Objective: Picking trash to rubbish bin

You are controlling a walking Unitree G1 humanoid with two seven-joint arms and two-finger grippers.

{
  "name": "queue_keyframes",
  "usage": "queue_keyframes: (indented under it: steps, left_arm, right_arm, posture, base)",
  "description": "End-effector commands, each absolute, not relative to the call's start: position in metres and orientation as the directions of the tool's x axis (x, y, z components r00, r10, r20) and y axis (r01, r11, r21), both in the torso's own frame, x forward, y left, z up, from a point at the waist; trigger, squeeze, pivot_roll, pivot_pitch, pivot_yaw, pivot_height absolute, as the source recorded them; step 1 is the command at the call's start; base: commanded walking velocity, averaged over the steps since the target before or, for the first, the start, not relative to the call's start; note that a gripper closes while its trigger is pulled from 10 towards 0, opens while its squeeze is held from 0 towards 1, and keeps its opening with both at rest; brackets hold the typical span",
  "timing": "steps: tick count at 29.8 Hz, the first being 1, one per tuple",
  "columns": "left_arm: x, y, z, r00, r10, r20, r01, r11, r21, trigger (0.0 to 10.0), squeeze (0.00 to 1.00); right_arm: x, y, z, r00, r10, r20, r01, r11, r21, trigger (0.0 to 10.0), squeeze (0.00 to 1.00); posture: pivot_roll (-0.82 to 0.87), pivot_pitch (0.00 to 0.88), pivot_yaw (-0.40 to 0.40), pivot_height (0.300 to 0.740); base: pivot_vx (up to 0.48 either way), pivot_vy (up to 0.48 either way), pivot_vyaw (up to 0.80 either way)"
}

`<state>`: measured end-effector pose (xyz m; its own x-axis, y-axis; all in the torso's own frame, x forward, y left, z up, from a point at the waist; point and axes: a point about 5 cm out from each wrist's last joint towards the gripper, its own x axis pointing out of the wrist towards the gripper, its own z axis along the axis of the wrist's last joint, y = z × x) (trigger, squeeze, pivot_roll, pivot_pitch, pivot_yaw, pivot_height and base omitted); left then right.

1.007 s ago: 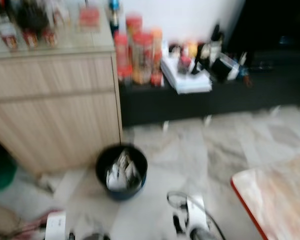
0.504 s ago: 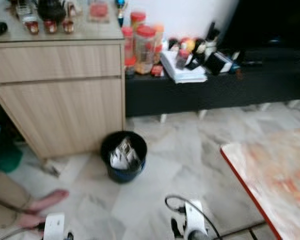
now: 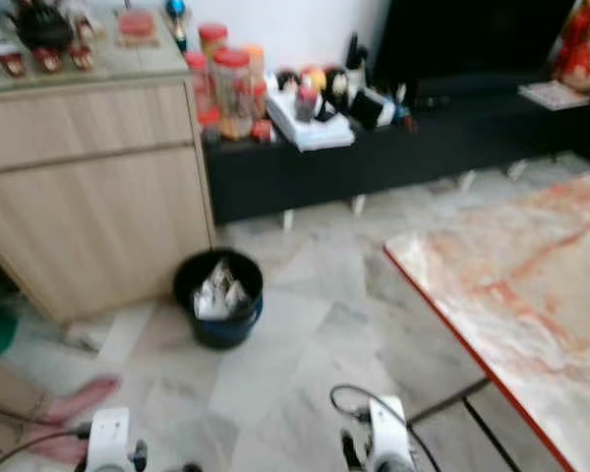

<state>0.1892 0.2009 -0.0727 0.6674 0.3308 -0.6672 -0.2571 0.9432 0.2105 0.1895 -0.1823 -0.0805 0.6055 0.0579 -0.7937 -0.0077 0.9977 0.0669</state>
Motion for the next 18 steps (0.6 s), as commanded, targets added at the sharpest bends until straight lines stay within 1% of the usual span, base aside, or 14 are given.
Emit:
queue_keyframes:
  steps: [1, 18]
  left_arm:
    - [0.1691, 0.1973, -0.0844, 0.61, 0.319, -0.725, -0.237, 0.947, 0.216, 10.0, 0.0]
    - [0.1713, 0.1952, -0.0836, 0.622, 0.305, -0.721, -0.227, 0.952, 0.207, 10.0, 0.0]
  right_arm:
    - [0.1899, -0.1839, -0.0799, 0.612, 0.052, -0.79, -0.001, 0.998, 0.065, 10.0, 0.0]
    - [0.1883, -0.1851, -0.0807, 0.605, 0.047, -0.795, -0.005, 0.998, 0.055, 10.0, 0.0]
  posture:
    - [0.02, 0.119, -0.097, 0.74]
    - [0.02, 0.122, -0.098, 0.74]
  base:
    - [0.0, 0.0, -0.77]
    - [0.0, 0.0, -0.77]
